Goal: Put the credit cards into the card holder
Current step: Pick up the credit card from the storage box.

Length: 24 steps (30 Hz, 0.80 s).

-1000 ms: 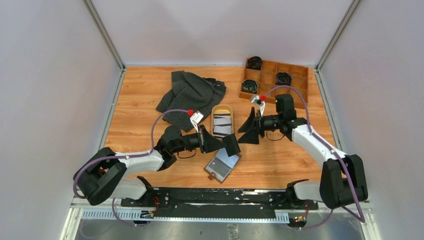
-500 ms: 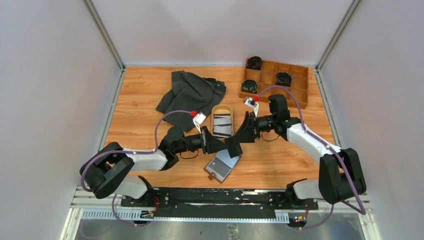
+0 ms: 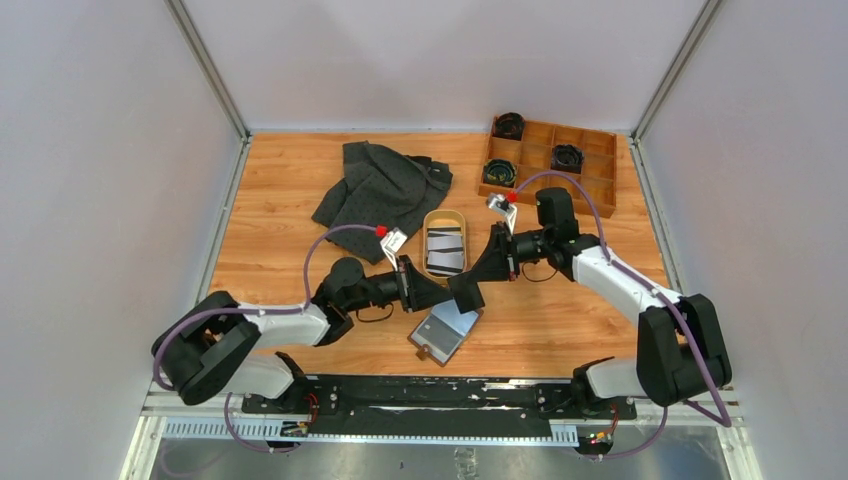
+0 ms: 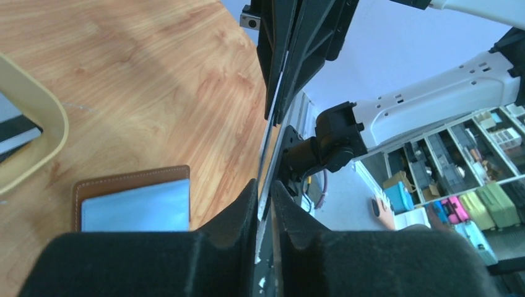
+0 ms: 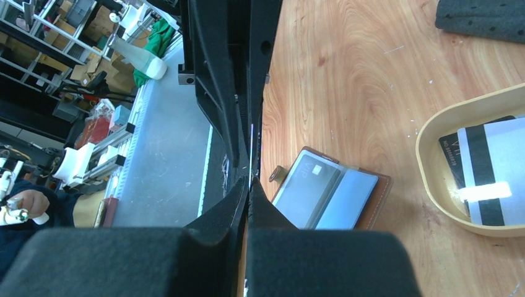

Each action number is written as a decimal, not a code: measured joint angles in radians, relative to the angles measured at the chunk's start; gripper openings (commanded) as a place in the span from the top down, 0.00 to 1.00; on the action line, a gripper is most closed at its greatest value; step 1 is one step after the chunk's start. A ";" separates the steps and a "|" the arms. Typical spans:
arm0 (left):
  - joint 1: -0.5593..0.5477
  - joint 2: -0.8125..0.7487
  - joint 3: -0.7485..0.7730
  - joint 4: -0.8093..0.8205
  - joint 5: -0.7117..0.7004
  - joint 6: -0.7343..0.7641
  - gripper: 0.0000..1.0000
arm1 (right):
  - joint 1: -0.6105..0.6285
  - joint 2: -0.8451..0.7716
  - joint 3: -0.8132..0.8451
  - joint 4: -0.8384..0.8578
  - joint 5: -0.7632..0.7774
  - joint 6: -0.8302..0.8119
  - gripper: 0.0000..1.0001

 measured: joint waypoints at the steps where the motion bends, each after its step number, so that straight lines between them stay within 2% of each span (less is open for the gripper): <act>1: 0.000 -0.022 -0.007 -0.023 -0.008 0.009 0.70 | 0.000 0.000 0.000 0.001 0.000 -0.008 1.00; 5: 0.000 -0.175 -0.030 -0.151 -0.053 0.087 0.48 | 0.000 -0.005 -0.020 0.026 0.000 -0.034 1.00; 7: 0.000 -0.292 -0.043 -0.224 -0.091 0.142 0.32 | 0.000 -0.010 -0.047 0.051 0.001 -0.029 1.00; 8: 0.000 -0.351 -0.053 -0.255 -0.113 0.166 0.21 | 0.000 -0.011 -0.060 0.061 0.003 -0.027 1.00; 9: 0.000 -0.408 -0.066 -0.282 -0.136 0.189 0.05 | 0.002 -0.011 -0.070 0.069 0.005 -0.024 1.00; 10: 0.000 -0.461 -0.082 -0.304 -0.159 0.209 0.01 | 0.003 -0.011 -0.078 0.074 0.008 -0.021 1.00; 14: 0.003 -0.640 -0.186 -0.359 -0.275 0.208 0.00 | 0.032 -0.007 -0.086 0.089 0.038 -0.017 1.00; 18: 0.006 -0.745 -0.280 -0.405 -0.351 0.146 0.00 | 0.083 -0.001 -0.100 0.118 0.079 -0.011 1.00; 24: 0.008 -0.774 -0.320 -0.433 -0.368 0.026 0.11 | 0.117 0.046 -0.123 0.193 0.124 0.052 1.00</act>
